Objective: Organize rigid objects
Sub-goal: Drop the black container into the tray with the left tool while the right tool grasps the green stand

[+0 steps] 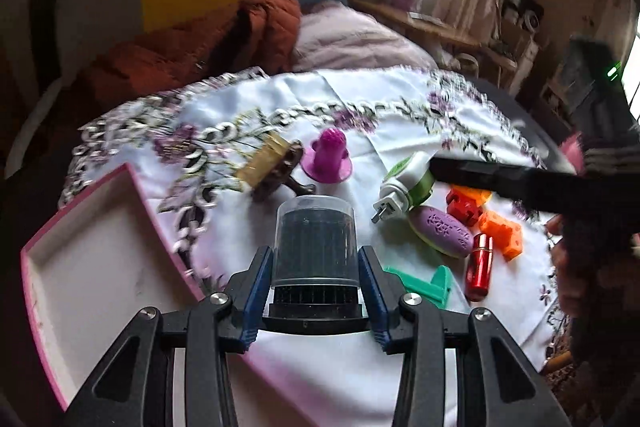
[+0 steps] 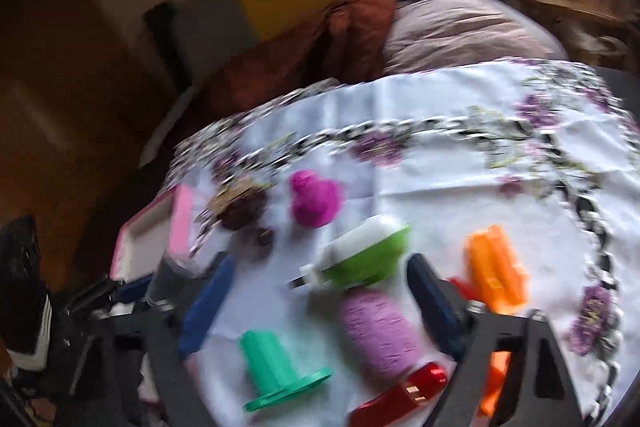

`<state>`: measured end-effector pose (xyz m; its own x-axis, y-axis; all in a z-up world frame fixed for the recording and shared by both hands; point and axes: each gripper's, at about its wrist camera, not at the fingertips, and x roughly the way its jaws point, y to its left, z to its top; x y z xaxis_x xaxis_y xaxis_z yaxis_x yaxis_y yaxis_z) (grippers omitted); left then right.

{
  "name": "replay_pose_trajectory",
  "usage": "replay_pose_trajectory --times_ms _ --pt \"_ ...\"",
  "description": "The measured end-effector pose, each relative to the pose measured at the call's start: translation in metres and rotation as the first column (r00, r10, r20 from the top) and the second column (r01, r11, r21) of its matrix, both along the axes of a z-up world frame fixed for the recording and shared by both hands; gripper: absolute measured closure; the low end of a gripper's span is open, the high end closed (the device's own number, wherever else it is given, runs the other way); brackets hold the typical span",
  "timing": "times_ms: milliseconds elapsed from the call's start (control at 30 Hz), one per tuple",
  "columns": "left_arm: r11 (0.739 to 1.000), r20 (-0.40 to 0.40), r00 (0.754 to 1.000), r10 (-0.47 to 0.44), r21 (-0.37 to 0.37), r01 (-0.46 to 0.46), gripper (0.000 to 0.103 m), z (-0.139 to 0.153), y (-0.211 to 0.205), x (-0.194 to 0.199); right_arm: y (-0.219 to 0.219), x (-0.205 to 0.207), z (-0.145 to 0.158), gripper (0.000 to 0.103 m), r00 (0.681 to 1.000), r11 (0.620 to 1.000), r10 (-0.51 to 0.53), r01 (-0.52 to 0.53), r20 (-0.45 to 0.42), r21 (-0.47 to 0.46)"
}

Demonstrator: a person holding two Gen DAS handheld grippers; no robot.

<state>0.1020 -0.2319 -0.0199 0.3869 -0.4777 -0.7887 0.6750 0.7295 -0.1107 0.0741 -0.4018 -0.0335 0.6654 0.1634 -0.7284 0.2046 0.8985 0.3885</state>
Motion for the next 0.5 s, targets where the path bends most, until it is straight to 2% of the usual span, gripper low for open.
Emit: replay_pose_trajectory --times_ms 133,200,267,300,367,433,500 --pt "0.998 0.011 0.999 0.046 -0.05 -0.046 0.06 0.014 0.03 -0.011 0.034 0.008 -0.007 0.038 0.985 0.985 0.168 -0.169 -0.044 -0.024" --pt "0.996 0.007 0.997 0.07 -0.063 -0.07 0.06 0.015 0.044 -0.017 0.055 0.01 -0.014 0.038 0.962 0.963 0.262 -0.266 -0.083 -0.046" --pt "0.992 0.003 0.995 0.097 -0.075 -0.097 0.06 0.016 0.059 -0.022 0.07 0.013 -0.025 0.041 0.941 0.944 0.306 -0.32 -0.145 -0.079" --pt "0.99 -0.002 0.993 0.114 -0.082 -0.114 0.06 0.016 0.068 -0.024 0.074 0.014 -0.03 0.043 0.933 0.938 0.318 -0.336 -0.17 -0.088" --pt "0.985 -0.014 0.989 0.145 -0.095 -0.145 0.06 0.016 0.083 -0.026 0.086 0.016 -0.043 0.07 0.912 0.92 0.335 -0.371 -0.236 -0.127" --pt "0.976 -0.023 0.982 0.189 -0.106 -0.19 0.06 0.015 0.104 -0.028 0.093 0.018 -0.057 0.072 0.895 0.904 0.325 -0.389 -0.306 -0.178" --pt "0.967 -0.034 0.973 0.227 -0.114 -0.23 0.059 0.013 0.122 -0.027 0.097 0.018 -0.06 0.073 0.891 0.893 0.325 -0.4 -0.318 -0.207"
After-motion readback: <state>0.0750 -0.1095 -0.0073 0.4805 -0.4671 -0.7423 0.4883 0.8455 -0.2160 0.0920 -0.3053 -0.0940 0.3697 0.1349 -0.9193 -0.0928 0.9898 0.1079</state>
